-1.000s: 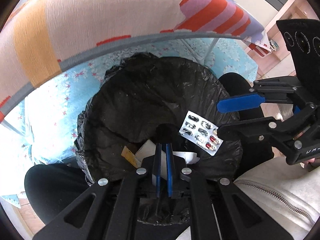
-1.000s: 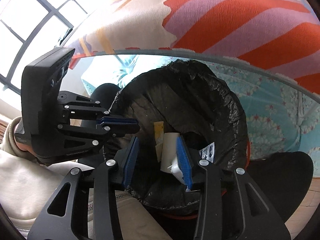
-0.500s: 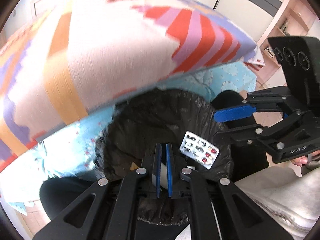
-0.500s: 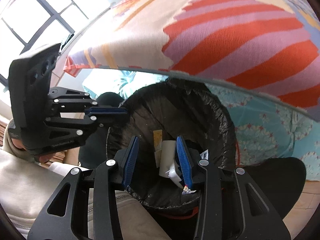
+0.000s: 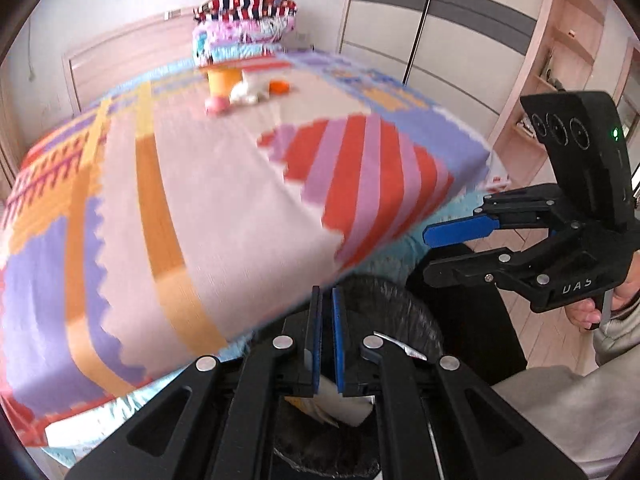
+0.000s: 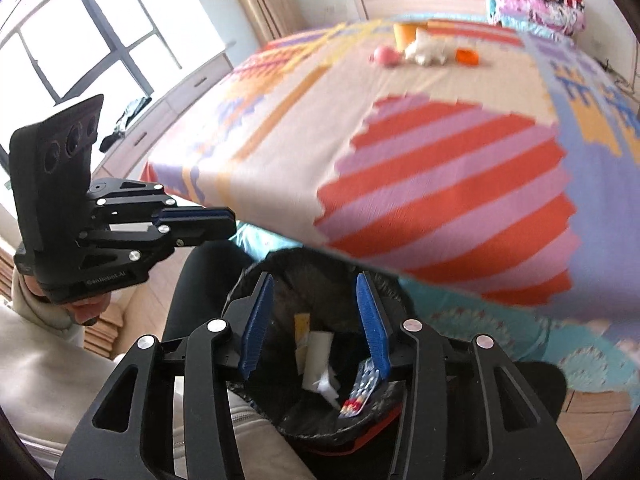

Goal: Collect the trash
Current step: 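Open the left tool over the bin dropping the card while the right tool drops the plastic, then move both tools back over the bed toward the pink pig toy and orange cap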

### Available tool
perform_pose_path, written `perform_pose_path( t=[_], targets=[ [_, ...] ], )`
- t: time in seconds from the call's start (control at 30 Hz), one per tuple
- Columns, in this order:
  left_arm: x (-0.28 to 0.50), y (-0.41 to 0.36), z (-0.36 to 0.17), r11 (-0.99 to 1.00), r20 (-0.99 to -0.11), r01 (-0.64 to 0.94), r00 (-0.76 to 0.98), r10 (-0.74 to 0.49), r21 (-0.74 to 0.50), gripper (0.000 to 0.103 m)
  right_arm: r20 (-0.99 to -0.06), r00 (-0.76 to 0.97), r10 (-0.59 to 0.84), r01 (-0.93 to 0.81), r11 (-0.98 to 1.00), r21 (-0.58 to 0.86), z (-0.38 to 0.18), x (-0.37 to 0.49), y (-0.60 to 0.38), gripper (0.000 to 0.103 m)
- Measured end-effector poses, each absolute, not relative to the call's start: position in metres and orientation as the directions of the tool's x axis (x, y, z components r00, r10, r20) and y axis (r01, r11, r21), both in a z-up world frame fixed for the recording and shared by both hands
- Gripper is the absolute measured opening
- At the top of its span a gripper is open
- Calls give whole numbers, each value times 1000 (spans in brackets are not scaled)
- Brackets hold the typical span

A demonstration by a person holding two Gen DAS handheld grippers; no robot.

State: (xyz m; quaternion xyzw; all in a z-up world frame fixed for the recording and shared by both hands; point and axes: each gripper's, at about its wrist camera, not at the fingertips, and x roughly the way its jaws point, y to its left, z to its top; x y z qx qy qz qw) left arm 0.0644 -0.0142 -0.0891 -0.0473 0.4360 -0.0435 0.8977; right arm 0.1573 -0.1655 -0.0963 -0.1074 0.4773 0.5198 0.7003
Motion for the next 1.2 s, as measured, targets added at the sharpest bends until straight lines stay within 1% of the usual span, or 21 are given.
perform_pose_path(
  t=[0.13, 0.3, 0.33, 0.4, 0.43, 0.53, 0.63, 0.8, 0.83, 0.87, 0.9, 0.93, 0.97, 1.0, 1.2],
  targets=[
    [70, -10, -73, 994, -753, 41, 650, -103, -101, 4, -771, 40, 636, -839, 440, 320, -83, 164, -165, 43],
    [80, -5, -58, 993, -717, 40, 689, -108, -112, 4, -762, 77, 643, -845, 448, 293, -71, 176, -164, 43],
    [83, -3, -55, 993, -710, 41, 696, -106, -108, 4, -758, 82, 647, -845, 448, 291, -68, 179, -164, 44],
    [85, -1, -50, 994, -702, 41, 705, -103, -104, 4, -748, 99, 656, -849, 448, 281, -61, 184, -162, 50],
    [88, 0, -47, 994, -697, 40, 710, -100, -101, 4, -743, 109, 660, -850, 449, 274, -58, 185, -162, 50],
    [95, 6, -39, 995, -681, 22, 727, -86, -101, 4, -734, 131, 666, -857, 448, 254, -48, 194, -158, 50],
    [103, 19, -33, 991, -667, -18, 742, -74, -130, 4, -725, 135, 676, -858, 446, 256, -43, 201, -154, 50],
    [115, 34, -24, 992, -656, -40, 753, -49, -120, 5, -709, 148, 690, -862, 441, 250, -32, 216, -145, 50],
    [119, 37, -23, 992, -659, -49, 751, -41, -118, 7, -708, 152, 690, -861, 444, 247, -31, 218, -144, 50],
    [122, 40, -22, 991, -662, -61, 749, -30, -115, 15, -707, 160, 688, -860, 449, 243, -30, 223, -142, 50],
    [125, 43, -20, 991, -661, -70, 750, -22, -112, 28, -706, 166, 688, -858, 454, 240, -29, 228, -140, 50],
    [128, 46, -18, 991, -656, -76, 755, -15, -110, 34, -706, 170, 688, -857, 456, 238, -28, 232, -139, 50],
    [131, 48, -16, 991, -649, -79, 761, -11, -108, 47, -705, 173, 688, -857, 458, 236, -28, 235, -137, 50],
    [133, 50, -15, 991, -645, -80, 765, -7, -106, 52, -704, 179, 687, -856, 461, 232, -27, 239, -135, 50],
    [154, 62, -10, 993, -643, -76, 766, 3, -87, 52, -706, 205, 678, -855, 475, 209, -23, 262, -124, 51]
  ],
)
